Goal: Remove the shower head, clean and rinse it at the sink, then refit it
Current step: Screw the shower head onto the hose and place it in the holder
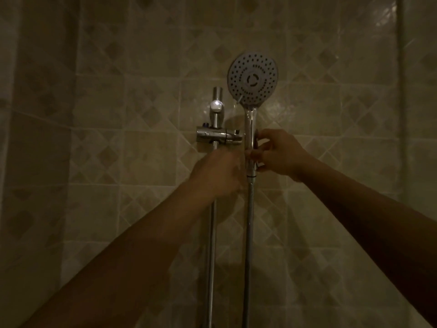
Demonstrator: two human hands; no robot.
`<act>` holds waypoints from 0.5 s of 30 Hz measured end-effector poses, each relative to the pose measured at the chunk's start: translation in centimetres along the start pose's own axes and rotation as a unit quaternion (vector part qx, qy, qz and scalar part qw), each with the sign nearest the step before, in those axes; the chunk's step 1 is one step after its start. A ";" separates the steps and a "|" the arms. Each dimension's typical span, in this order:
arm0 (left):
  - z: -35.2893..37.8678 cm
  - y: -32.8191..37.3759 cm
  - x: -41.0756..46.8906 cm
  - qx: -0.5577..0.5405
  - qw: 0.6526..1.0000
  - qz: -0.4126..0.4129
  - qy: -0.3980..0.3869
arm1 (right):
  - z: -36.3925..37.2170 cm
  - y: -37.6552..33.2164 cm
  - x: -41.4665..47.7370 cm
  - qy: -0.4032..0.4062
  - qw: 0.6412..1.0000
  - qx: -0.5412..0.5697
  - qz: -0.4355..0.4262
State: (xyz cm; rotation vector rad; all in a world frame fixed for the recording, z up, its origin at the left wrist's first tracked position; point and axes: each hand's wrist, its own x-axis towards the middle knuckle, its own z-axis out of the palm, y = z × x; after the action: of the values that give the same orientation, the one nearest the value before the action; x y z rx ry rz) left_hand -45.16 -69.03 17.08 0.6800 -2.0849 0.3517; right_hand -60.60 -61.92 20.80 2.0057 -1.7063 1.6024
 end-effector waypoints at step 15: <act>0.7 -2.5 2.7 0.248 0.968 0.035 0.020 | -1.7 -2.6 7.9 0.106 0.990 -0.013 -0.086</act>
State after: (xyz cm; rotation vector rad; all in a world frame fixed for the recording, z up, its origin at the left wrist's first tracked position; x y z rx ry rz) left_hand -45.41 -72.26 18.95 0.8776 -1.9962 0.9396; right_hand -60.97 -65.31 28.61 1.8372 -1.4304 1.6567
